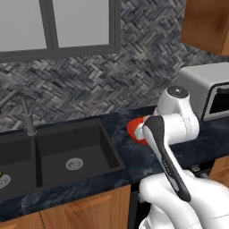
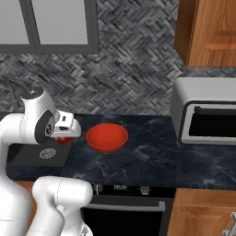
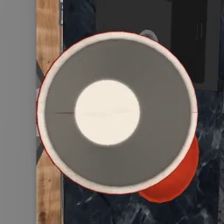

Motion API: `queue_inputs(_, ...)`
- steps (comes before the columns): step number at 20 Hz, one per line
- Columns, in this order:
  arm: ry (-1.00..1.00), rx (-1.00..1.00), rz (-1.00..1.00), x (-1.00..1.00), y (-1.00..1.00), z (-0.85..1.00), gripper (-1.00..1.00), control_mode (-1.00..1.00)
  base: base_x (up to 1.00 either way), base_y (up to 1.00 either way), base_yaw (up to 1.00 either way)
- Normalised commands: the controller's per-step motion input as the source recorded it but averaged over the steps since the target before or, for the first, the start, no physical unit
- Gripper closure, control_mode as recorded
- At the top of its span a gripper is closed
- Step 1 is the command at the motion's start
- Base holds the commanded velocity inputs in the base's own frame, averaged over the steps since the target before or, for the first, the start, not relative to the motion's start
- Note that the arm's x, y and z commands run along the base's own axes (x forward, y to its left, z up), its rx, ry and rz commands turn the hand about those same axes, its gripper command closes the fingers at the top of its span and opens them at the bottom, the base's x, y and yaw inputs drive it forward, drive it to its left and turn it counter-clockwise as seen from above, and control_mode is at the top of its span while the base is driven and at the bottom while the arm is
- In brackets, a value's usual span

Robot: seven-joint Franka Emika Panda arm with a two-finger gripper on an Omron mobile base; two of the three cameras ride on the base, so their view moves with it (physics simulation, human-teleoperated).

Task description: Clear the mugs and bowl far away from the sink.

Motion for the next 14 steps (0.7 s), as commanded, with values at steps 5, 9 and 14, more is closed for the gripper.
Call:
queue_inputs(5, -0.05, 0.02, -0.01, -0.66, -0.06, 0.63, 1.0, -1.0, 0.0, 0.0, 0.0)
queue_inputs(9, -0.09, 0.0, -0.05, -0.54, -0.01, 0.47, 1.0, -1.0, 0.0, 0.0, 0.0)
queue_inputs(14, 0.0, 0.03, -0.09, -0.47, -0.05, 0.48, 1.0, -1.0, 0.0, 0.0, 0.0)
